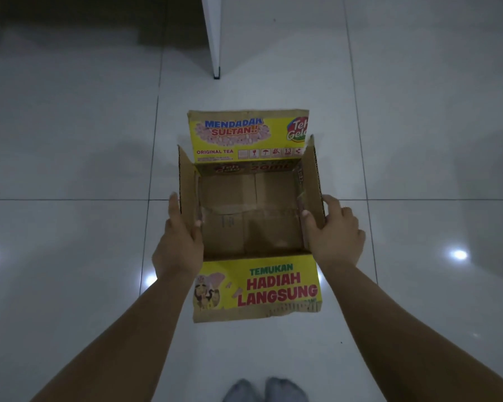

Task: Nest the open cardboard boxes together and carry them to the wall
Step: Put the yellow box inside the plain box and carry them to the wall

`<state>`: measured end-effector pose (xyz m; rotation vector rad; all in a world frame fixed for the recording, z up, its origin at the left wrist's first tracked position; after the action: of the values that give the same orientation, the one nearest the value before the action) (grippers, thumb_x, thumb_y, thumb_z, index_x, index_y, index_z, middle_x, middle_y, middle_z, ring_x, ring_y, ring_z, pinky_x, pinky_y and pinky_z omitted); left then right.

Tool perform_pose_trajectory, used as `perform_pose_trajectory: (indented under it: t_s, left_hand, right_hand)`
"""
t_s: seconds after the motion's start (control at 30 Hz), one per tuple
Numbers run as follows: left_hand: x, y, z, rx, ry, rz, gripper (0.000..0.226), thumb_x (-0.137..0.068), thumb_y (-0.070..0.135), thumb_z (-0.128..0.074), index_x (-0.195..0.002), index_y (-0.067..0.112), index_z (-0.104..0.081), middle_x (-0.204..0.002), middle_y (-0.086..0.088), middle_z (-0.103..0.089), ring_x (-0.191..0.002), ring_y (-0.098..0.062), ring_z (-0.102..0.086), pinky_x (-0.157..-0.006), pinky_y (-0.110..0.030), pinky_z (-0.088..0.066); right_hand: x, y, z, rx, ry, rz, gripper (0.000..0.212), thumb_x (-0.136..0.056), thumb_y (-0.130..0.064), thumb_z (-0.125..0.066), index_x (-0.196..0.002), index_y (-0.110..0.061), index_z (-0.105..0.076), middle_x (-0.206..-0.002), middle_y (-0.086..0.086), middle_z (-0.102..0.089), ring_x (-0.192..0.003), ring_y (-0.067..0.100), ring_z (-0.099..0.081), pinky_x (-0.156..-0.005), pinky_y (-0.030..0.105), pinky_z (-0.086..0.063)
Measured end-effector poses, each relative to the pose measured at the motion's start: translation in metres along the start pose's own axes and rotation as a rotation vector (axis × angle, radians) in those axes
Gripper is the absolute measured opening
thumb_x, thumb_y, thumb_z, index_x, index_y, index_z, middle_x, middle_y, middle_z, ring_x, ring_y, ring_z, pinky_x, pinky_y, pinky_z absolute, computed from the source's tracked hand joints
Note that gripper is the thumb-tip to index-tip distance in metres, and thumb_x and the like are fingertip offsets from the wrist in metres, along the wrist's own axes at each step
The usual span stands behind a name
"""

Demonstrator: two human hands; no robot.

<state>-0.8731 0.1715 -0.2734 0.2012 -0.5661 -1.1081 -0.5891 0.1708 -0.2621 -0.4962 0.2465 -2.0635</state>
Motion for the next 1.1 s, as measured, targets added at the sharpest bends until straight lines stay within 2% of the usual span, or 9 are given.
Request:
perform_pose_trajectory:
  t_s: [0.07,0.17,0.23,0.27,0.33,0.43,0.63,0.77,1.1]
  left_hand:
    - [0.001,0.004,-0.002,-0.041,-0.032,-0.030,0.073,-0.095,0.032,-0.042,-0.145,0.031,0.011,-0.125,-0.023,-0.053,-0.087,-0.040,-0.061,-0.059,-0.034,-0.037]
    - [-0.001,0.006,-0.003,-0.064,-0.048,-0.031,0.084,-0.093,0.023,-0.047,-0.143,0.031,0.021,-0.119,-0.024,-0.053,-0.063,-0.023,-0.048,-0.048,-0.027,-0.029]
    - [-0.002,0.007,-0.007,-0.084,-0.087,-0.024,0.096,-0.089,0.007,-0.049,-0.137,0.033,0.030,-0.106,-0.025,-0.058,-0.057,-0.021,-0.046,-0.047,-0.029,-0.030]
    - [-0.002,0.009,-0.009,-0.100,-0.117,-0.034,0.100,-0.087,0.000,-0.049,-0.132,0.035,0.034,-0.096,-0.024,-0.060,-0.054,-0.020,-0.045,-0.048,-0.030,-0.031]
    - [-0.002,0.013,-0.011,-0.121,-0.155,-0.056,0.102,-0.084,-0.005,-0.047,-0.127,0.037,0.036,-0.083,-0.020,-0.058,-0.052,-0.017,-0.044,-0.050,-0.032,-0.034]
    - [-0.003,0.015,0.001,-0.117,-0.153,-0.038,0.098,-0.086,-0.003,-0.046,-0.136,0.034,0.030,-0.080,-0.018,-0.054,-0.053,-0.017,-0.044,-0.050,-0.030,-0.032]
    - [0.028,0.053,0.072,-0.077,-0.056,-0.052,0.089,-0.090,0.006,-0.044,-0.129,0.041,0.029,-0.078,-0.012,-0.052,-0.049,-0.016,-0.040,-0.046,-0.027,-0.028]
    - [0.068,0.110,0.144,-0.105,-0.013,-0.100,0.089,-0.090,0.008,-0.043,-0.131,0.040,0.028,-0.062,-0.007,-0.048,-0.046,-0.014,-0.038,-0.049,-0.028,-0.031]
    - [0.218,0.276,0.283,-0.034,0.073,-0.299,0.078,-0.091,0.006,-0.043,-0.137,0.038,0.011,-0.047,0.002,-0.035,-0.040,-0.010,-0.031,-0.039,-0.022,-0.019]
  right_hand:
    - [0.002,-0.005,-0.002,0.010,0.012,0.015,0.058,-0.085,-0.040,-0.057,-0.136,-0.027,-0.035,-0.136,0.017,-0.040,-0.125,0.035,-0.036,-0.100,0.047,-0.034]
    - [0.006,-0.008,-0.012,-0.007,-0.082,-0.052,0.090,-0.084,-0.032,-0.063,-0.144,-0.036,0.003,-0.157,0.011,0.003,-0.141,0.038,-0.013,-0.108,0.060,-0.023]
    - [0.006,-0.008,-0.019,-0.057,-0.152,-0.107,0.101,-0.085,-0.013,-0.061,-0.140,-0.041,0.019,-0.157,0.009,0.015,-0.131,0.040,-0.036,-0.098,0.058,-0.041]
    - [0.007,-0.009,-0.022,-0.063,-0.188,-0.111,0.103,-0.085,-0.002,-0.056,-0.139,-0.042,0.023,-0.157,0.010,0.014,-0.114,0.038,-0.052,-0.085,0.049,-0.052]
    - [0.009,-0.013,-0.028,-0.056,-0.281,-0.087,0.101,-0.085,0.006,-0.050,-0.139,-0.042,0.021,-0.156,0.014,-0.011,-0.095,0.033,-0.062,-0.069,0.037,-0.052]
    - [0.011,-0.017,-0.022,-0.019,-0.315,-0.056,0.095,-0.087,-0.001,-0.052,-0.142,-0.037,0.017,-0.138,0.015,-0.045,-0.102,0.033,-0.059,-0.078,0.040,-0.050]
    - [0.030,-0.038,0.061,-0.025,-0.200,0.034,0.096,-0.083,0.003,-0.051,-0.143,-0.037,0.012,-0.134,0.013,-0.048,-0.083,0.030,-0.060,-0.064,0.031,-0.041]
    - [0.052,-0.048,0.157,-0.052,-0.144,0.039,0.093,-0.083,0.001,-0.051,-0.144,-0.036,0.007,-0.134,0.009,-0.050,-0.063,0.020,-0.043,-0.053,0.025,-0.031]
    - [0.114,-0.015,0.414,-0.119,0.065,-0.016,0.084,-0.084,-0.004,-0.051,-0.145,-0.037,-0.004,-0.123,0.010,-0.059,-0.063,0.020,-0.041,-0.049,0.026,-0.027]
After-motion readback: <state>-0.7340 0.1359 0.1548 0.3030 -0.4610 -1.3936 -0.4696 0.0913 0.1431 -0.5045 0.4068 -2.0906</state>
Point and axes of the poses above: each hand's wrist, its own x-axis away from the middle knuckle, its own z-axis out of the back of the hand, y = z × x, the point moved 7 cm from there along -x, towards the middle knuckle
